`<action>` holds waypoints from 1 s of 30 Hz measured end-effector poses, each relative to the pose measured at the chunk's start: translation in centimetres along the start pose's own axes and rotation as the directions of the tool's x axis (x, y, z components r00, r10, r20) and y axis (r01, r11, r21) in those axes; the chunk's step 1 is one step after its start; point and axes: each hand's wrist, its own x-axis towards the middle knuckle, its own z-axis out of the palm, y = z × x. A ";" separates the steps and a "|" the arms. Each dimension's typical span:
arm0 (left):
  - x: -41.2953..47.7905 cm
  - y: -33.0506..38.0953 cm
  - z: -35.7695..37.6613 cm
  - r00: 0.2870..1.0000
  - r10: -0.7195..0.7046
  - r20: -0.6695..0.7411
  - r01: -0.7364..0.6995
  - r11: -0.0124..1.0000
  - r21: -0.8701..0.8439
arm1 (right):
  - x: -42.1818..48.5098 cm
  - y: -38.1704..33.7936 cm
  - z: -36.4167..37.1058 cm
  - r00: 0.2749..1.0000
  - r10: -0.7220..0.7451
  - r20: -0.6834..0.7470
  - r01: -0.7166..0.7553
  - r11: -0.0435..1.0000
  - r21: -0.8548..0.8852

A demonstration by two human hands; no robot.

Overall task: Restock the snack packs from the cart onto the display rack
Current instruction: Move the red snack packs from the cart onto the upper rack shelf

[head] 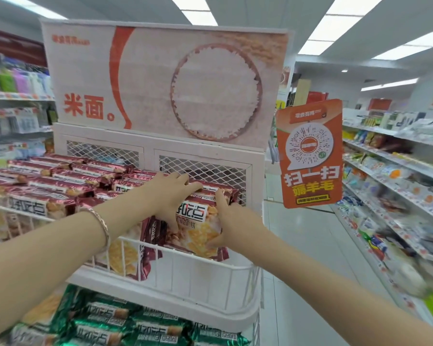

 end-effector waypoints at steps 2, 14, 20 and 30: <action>-0.1 -0.1 0.1 1.000 -0.015 -0.016 0.015 1.000 -0.003 | 0.2 0.1 0.1 1.000 -0.011 -0.002 0.011 0.998 -0.057; 0.1 -0.4 0.6 0.995 0.033 0.094 -0.015 0.983 -0.183 | 1.0 2.2 -0.8 0.987 -0.147 0.070 0.150 0.988 -0.042; 0.1 -0.2 0.7 0.999 0.017 0.040 -0.012 0.993 -0.116 | 1.3 1.7 -0.2 0.963 -0.267 -0.021 0.248 0.919 -0.305; 0.5 -0.8 0.8 0.995 -0.027 0.097 0.037 0.994 -0.105 | 1.9 2.6 0.3 0.839 -0.539 0.068 0.476 0.668 -0.572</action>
